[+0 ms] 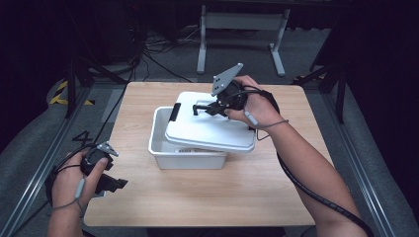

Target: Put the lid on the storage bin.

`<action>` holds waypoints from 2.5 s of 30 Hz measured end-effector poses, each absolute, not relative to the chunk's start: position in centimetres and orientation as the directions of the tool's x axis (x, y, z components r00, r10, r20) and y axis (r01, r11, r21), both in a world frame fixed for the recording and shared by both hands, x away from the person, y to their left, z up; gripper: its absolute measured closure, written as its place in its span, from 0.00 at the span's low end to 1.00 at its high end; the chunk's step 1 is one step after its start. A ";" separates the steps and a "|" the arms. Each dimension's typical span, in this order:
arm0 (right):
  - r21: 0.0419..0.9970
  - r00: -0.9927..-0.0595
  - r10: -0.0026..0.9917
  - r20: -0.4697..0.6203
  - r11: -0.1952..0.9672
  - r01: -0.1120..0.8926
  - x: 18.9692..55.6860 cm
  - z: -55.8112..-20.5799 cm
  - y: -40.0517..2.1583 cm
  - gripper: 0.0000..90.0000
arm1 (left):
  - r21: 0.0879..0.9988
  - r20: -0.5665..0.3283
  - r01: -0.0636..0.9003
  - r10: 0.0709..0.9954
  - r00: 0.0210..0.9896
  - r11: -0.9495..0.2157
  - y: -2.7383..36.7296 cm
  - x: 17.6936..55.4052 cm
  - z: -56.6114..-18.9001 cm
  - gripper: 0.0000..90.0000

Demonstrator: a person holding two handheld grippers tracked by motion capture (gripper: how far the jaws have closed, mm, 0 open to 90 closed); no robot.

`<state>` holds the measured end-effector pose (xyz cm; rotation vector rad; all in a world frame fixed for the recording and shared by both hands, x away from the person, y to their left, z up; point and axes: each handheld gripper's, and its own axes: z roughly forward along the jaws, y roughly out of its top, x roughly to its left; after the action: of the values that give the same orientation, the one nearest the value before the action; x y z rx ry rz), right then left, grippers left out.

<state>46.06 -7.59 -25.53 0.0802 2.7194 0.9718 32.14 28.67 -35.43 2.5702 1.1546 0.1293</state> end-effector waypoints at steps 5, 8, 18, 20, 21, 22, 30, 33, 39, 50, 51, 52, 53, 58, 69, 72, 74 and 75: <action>0.630 -0.972 0.099 -0.212 0.774 -0.059 46.4 -26.1 -5.9 0.93 | 0.333 -0.046 0.707 0.739 0.672 -0.623 28.7 32.3 -35.3 0.24; 0.634 -0.976 0.075 -0.202 0.770 -0.073 46.6 -26.6 -4.8 0.93 | 0.333 -0.047 0.706 0.737 0.674 -0.624 28.7 32.6 -35.2 0.24; 0.623 -0.981 0.021 -0.194 0.775 -0.106 47.8 -28.5 -1.9 0.93 | 0.339 -0.053 0.694 0.724 0.688 -0.635 28.9 33.5 -35.3 0.24; 0.625 -0.982 0.012 -0.190 0.773 -0.111 48.0 -28.8 -1.7 0.93 | 0.340 -0.057 0.702 0.732 0.679 -0.625 29.0 33.5 -35.4 0.24; 0.624 -0.983 0.008 -0.183 0.773 -0.110 48.1 -29.0 -1.5 0.93 | 0.340 -0.056 0.702 0.731 0.680 -0.626 29.1 33.5 -35.4 0.24; 0.622 -0.983 0.007 -0.181 0.776 -0.109 48.2 -29.1 -1.4 0.93 | 0.339 -0.057 0.706 0.735 0.676 -0.622 29.2 33.5 -35.3 0.24; 0.613 -0.985 0.000 -0.174 0.782 -0.108 48.7 -29.9 -1.4 0.93 | 0.344 -0.055 0.707 0.739 0.672 -0.617 29.5 33.3 -35.3 0.24; 0.609 -0.985 -0.001 -0.174 0.786 -0.108 48.5 -29.9 -1.7 0.93 | 0.339 -0.057 0.707 0.737 0.674 -0.620 29.4 33.3 -35.3 0.24; 0.598 -0.987 -0.004 -0.162 0.795 -0.101 48.4 -30.4 -2.4 0.93 | 0.339 -0.059 0.708 0.737 0.674 -0.620 29.1 33.2 -35.2 0.24; 0.578 -0.982 0.019 -0.188 0.811 -0.095 48.0 -30.8 -1.8 0.93 | 0.338 -0.051 0.696 0.726 0.686 -0.634 28.8 33.6 -35.3 0.24; 0.577 -0.982 0.023 -0.190 0.811 -0.093 48.1 -30.9 -1.8 0.93 | 0.337 -0.052 0.698 0.727 0.684 -0.632 28.8 33.5 -35.3 0.24; 0.576 -0.981 0.023 -0.191 0.812 -0.093 48.1 -30.9 -1.8 0.93 | 0.337 -0.054 0.698 0.728 0.684 -0.632 28.8 33.5 -35.3 0.24; 0.574 -0.981 0.025 -0.195 0.813 -0.094 48.0 -30.9 -1.8 0.93 | 0.338 -0.054 0.698 0.728 0.684 -0.631 28.8 33.5 -35.3 0.24; 0.569 -0.980 0.020 -0.198 0.816 -0.099 47.8 -31.0 -1.8 0.93 | 0.340 -0.060 0.701 0.730 0.681 -0.627 28.8 33.5 -35.2 0.24; 0.605 -0.987 0.076 -0.139 0.796 -0.024 47.0 -30.5 -2.4 0.69 | 0.344 -0.054 0.696 0.726 0.685 -0.631 28.9 33.7 -35.2 0.24; 0.622 -0.987 0.084 -0.139 0.782 -0.022 46.6 -29.8 -3.1 0.66 | 0.344 -0.056 0.698 0.729 0.683 -0.628 28.9 33.8 -35.3 0.24; 0.629 -0.986 0.086 -0.140 0.777 -0.021 46.5 -29.6 -3.4 0.66 | 0.347 -0.055 0.698 0.730 0.682 -0.626 28.9 33.9 -35.4 0.23; 0.637 -0.986 0.101 -0.134 0.771 -0.008 46.4 -29.3 -3.7 0.65 | 0.349 -0.051 0.697 0.730 0.681 -0.626 28.9 33.9 -35.3 0.23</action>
<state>46.41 -3.73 -29.26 0.0739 2.8037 1.0093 33.89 28.93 -35.33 2.5547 1.1245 0.1350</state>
